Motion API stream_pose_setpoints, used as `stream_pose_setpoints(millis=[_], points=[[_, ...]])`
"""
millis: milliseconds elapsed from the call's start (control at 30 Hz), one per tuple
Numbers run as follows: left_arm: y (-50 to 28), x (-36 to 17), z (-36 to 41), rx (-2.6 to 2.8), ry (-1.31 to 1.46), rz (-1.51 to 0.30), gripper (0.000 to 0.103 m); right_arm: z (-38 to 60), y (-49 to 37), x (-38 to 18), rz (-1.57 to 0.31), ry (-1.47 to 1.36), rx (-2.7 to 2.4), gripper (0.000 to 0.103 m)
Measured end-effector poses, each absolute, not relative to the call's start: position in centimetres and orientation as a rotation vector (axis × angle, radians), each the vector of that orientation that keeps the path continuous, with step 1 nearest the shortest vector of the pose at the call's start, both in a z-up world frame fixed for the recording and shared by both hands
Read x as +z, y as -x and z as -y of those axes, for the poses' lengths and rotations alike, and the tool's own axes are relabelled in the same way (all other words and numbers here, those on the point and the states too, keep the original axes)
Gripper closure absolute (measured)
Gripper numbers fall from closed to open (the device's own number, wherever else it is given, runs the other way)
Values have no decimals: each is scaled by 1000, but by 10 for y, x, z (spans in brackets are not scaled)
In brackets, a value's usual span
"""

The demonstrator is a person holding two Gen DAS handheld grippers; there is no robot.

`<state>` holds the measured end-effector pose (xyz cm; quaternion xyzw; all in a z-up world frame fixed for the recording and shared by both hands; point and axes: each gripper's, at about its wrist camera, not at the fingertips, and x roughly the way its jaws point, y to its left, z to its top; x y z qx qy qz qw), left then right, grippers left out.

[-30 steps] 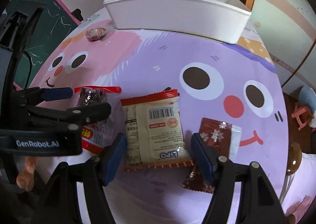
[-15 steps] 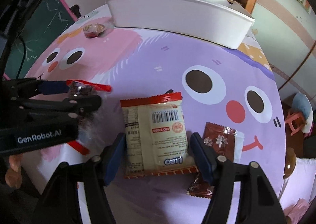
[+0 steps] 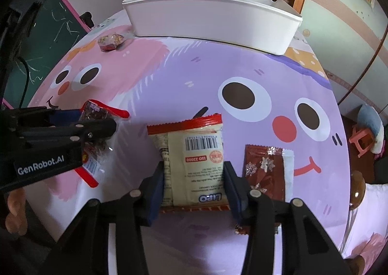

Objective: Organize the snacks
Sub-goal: 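Lift both packets up over the white bin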

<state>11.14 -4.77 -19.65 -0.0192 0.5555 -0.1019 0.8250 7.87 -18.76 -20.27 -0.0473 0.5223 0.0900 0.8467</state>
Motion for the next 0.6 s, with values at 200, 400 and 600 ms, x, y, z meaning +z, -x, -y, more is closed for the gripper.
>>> stream_pose_setpoints(millis=[200, 400, 600], points=[[-112, -187, 44, -211, 52, -1143, 61, 188, -79, -200, -1100, 64, 200, 57], [-120, -166, 38, -204, 53, -1104, 61, 188, -84, -184, -1068, 41, 210, 57], [-143, -112, 34, -211, 44, -999, 61, 195, -108, -137, -981, 17, 210, 57]])
